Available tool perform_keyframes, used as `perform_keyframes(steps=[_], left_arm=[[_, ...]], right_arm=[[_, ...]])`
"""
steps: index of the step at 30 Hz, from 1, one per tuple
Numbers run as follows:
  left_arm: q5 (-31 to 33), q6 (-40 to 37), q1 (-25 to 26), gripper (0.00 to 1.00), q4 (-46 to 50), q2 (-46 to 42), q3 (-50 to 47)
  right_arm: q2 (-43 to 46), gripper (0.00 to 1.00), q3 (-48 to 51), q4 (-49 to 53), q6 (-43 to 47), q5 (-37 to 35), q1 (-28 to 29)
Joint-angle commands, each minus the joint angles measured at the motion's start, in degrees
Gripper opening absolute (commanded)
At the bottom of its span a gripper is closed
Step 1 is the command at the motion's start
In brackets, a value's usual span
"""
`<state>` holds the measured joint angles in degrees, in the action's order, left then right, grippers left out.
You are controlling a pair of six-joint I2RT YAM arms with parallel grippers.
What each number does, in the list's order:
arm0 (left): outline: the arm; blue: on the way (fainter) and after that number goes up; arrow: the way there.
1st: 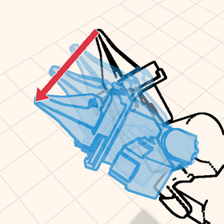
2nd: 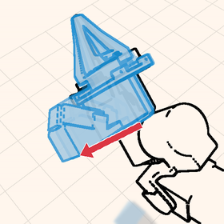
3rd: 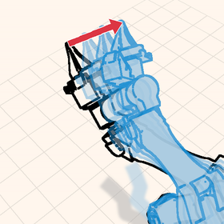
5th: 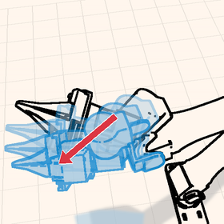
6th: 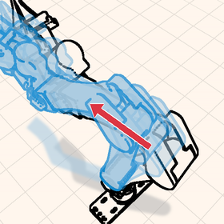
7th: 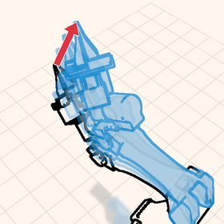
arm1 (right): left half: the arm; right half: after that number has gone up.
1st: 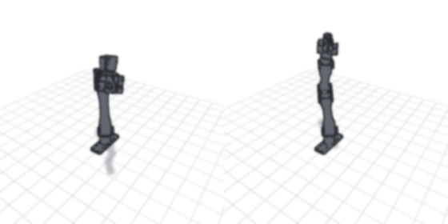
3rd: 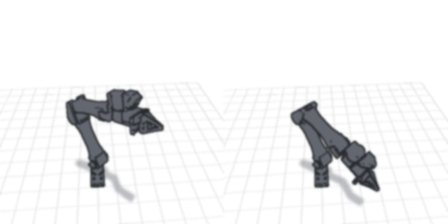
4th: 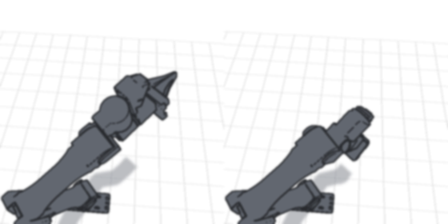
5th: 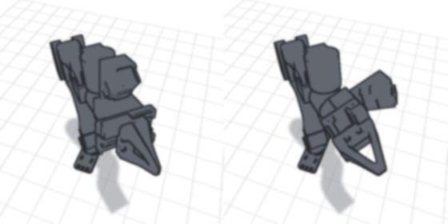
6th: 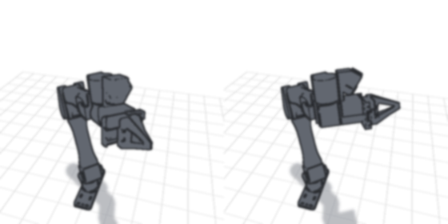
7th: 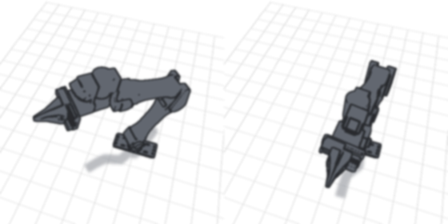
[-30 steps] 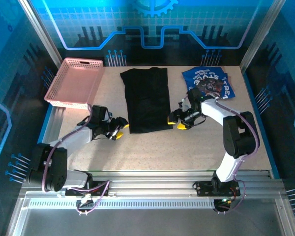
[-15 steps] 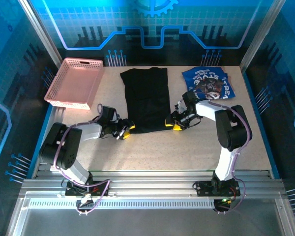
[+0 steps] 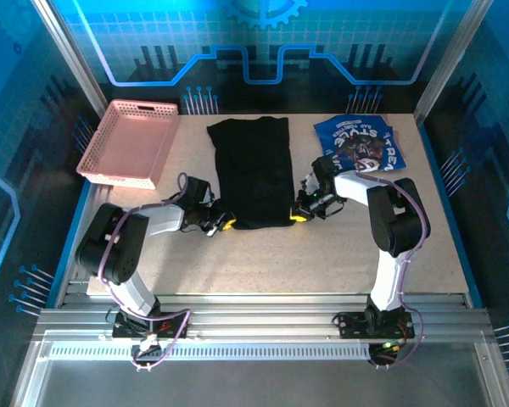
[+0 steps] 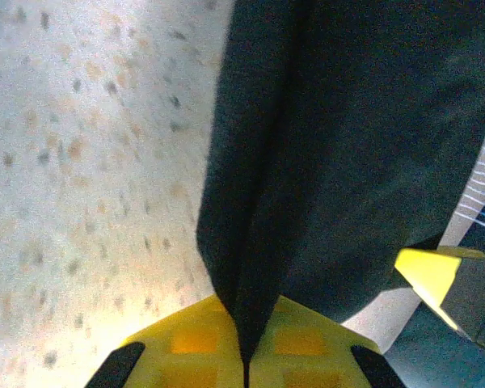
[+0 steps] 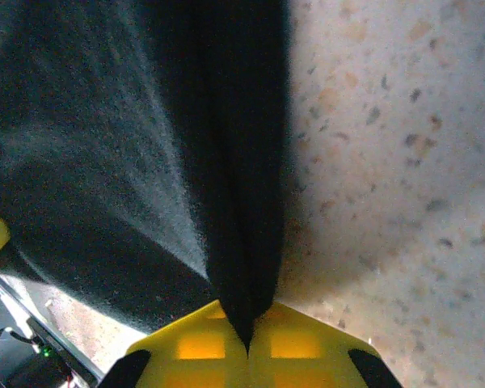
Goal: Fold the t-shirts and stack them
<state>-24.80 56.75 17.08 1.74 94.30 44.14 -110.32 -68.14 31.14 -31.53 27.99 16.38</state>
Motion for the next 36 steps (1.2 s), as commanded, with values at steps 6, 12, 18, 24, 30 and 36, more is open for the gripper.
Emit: perform_keyframes(steps=[6,12,18,24,30,36], left_arm=[[7.3,-2.5,5.4,0.00,17.0,-20.3,-7.1],[11.0,3.0,11.3,0.00,22.7,-33.7,-14.3],[15.9,8.3,18.1,0.00,32.6,-47.6,-16.5],[16.9,10.0,22.4,0.00,35.6,-50.5,-14.1],[18.7,8.1,22.2,0.00,37.1,-48.6,-5.9],[15.7,5.7,15.3,0.00,34.4,-43.6,0.0]], right_arm=[[15.3,0.00,10.3,6.1,-3.3,-1.6,2.9],[29.3,0.00,20.6,8.6,-9.1,-3.8,9.0],[46.0,0.00,28.2,13.7,-17.3,-6.9,15.7],[55.8,0.00,29.9,16.0,-24.7,-8.4,22.1],[53.2,0.00,19.2,20.5,-20.8,-12.0,21.6],[43.0,0.00,6.2,22.8,-12.8,-10.8,15.5]])
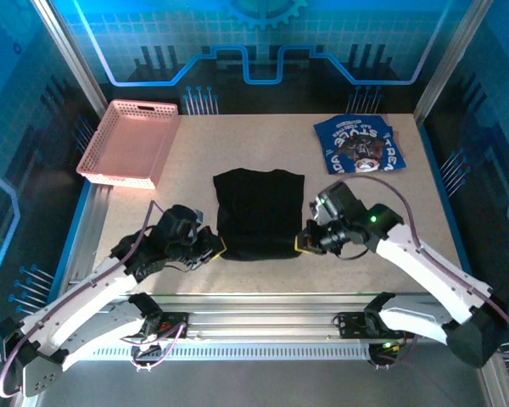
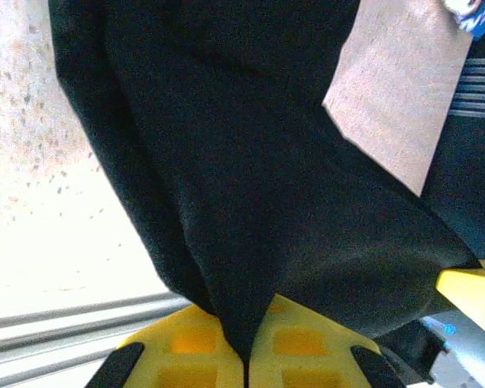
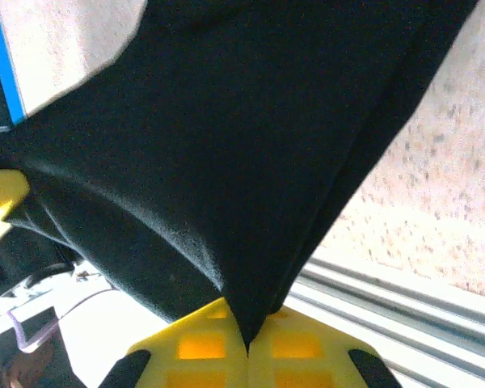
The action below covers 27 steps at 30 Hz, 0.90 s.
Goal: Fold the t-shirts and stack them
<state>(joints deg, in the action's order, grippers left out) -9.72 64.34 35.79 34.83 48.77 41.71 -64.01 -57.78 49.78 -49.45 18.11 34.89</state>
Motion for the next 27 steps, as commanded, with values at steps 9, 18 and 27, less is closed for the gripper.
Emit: perform_keyframes(steps=[9,18,27], left_arm=[[-8.0,-10.9,-16.9,0.00,-4.7,19.3,14.6],[-12.6,-16.2,-23.8,0.00,-7.9,37.2,24.8],[-16.2,-19.6,-28.0,0.02,-11.3,56.0,33.9]], right_arm=[[-19.7,0.00,-19.5,5.5,14.4,2.7,-13.9],[-36.6,0.00,-32.0,6.5,19.2,3.4,-19.1],[-54.6,0.10,-44.7,6.7,19.9,2.9,-21.8]])
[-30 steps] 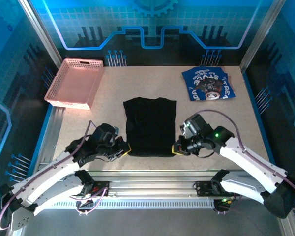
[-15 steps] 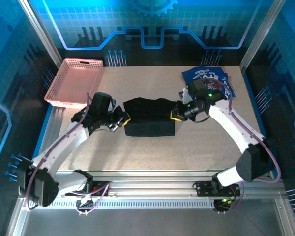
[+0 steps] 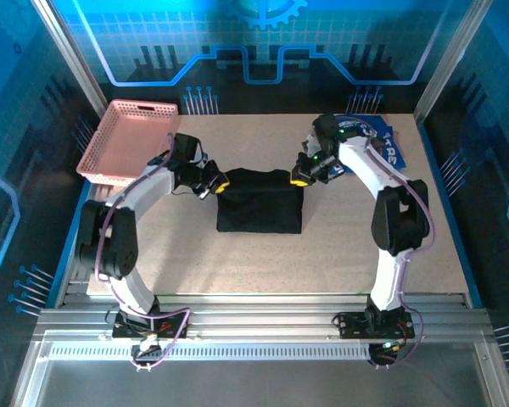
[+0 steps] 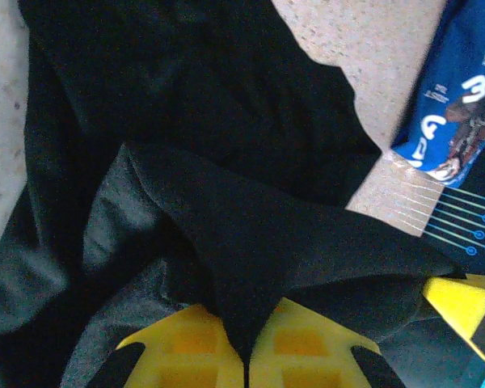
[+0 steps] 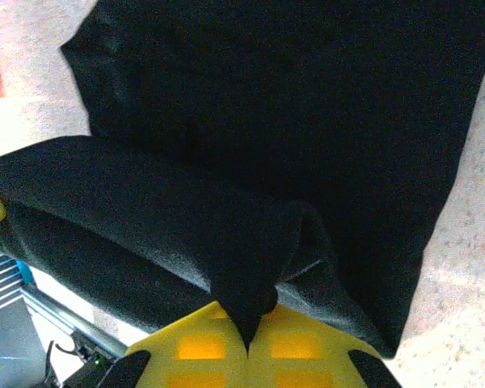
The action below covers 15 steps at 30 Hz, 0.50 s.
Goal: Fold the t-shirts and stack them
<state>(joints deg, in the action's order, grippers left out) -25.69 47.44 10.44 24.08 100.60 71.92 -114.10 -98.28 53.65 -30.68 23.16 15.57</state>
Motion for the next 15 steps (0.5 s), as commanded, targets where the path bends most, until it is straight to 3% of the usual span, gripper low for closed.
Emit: perform_keyframes(steps=[1,4,6,9,12,15], left_arm=[[-0.6,-2.7,-3.1,0.07,-0.9,6.1,5.3],[-3.1,-0.5,-4.1,0.44,-3.5,10.9,11.2],[-4.0,0.8,-4.3,0.56,-3.3,12.2,16.9],[-3.5,0.5,-4.4,0.69,-1.0,9.9,23.5],[-2.0,-1.7,-4.5,0.82,0.8,3.7,24.2],[0.0,-5.6,-4.6,0.89,2.2,-5.6,19.7]], right_arm=[[-6.5,0.15,-6.2,3.0,1.0,-2.5,-2.8],[-13.9,0.49,-16.5,5.2,1.1,-1.6,-3.8],[-16.1,0.60,-23.9,7.1,1.1,-1.8,-4.5],[-12.5,0.76,-28.0,8.3,2.4,-3.6,-4.9],[-4.5,0.85,-21.9,7.9,5.3,-4.4,-5.0],[6.4,0.91,-8.6,5.9,8.5,-4.9,-5.0]])
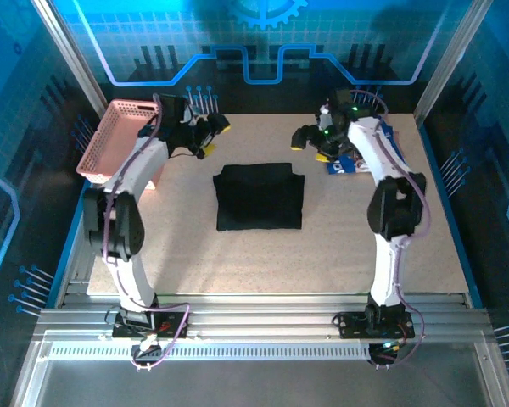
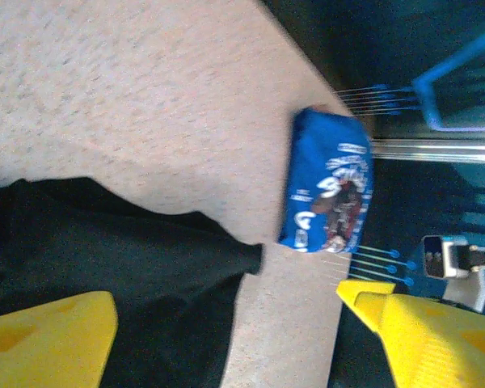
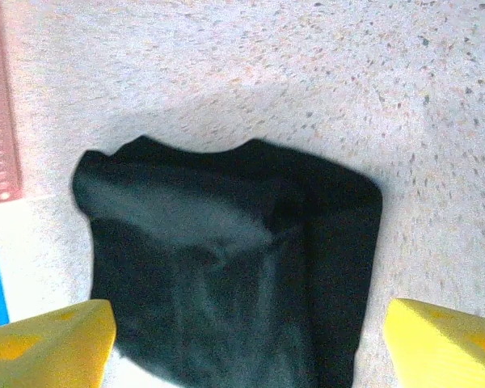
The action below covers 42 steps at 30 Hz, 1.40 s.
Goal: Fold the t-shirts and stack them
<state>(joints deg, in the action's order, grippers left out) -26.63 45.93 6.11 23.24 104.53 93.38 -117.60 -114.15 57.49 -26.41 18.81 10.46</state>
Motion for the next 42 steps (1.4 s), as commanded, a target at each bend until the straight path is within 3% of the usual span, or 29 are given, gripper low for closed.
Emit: perform_keyframes(steps=[1,6,12,18,26,36,38,40,42], left_arm=[[1.6,-5.4,-0.4,0.91,3.3,-12.5,-3.9],[2.1,-8.9,-0.3,0.95,0.3,-27.7,-21.6],[2.6,-8.4,1.8,0.95,-4.4,-36.8,-39.1],[7.8,-9.5,6.6,0.96,-4.0,-42.0,-47.0],[8.9,-8.7,6.9,0.97,-0.4,-48.9,-52.5],[12.3,-9.9,6.5,0.98,8.0,-55.0,-52.9],[12.7,-9.8,6.5,0.98,8.8,-56.2,-53.1],[12.9,-9.6,6.4,0.99,9.8,-57.3,-53.1],[13.3,-9.6,6.1,0.99,10.8,-58.5,-52.9]], right_arm=[[13.2,0.92,11.8,0.8,4.8,-0.7,0.2],[27.3,0.98,35.1,-9.5,6.9,1.6,0.8],[26.2,0.99,45.6,-20.6,7.3,3.4,3.7],[17.1,0.99,42.0,-25.0,9.1,1.6,6.8],[4.0,1.00,32.0,-23.1,9.8,-1.6,7.6],[-7.5,0.97,22.9,-15.3,11.1,-11.1,11.3],[-9.6,0.92,20.8,-13.2,10.7,-13.4,12.0],[-11.9,0.74,17.6,-10.4,10.0,-15.1,12.4],[-13.4,0.50,14.8,-8.4,9.5,-17.2,12.8]])
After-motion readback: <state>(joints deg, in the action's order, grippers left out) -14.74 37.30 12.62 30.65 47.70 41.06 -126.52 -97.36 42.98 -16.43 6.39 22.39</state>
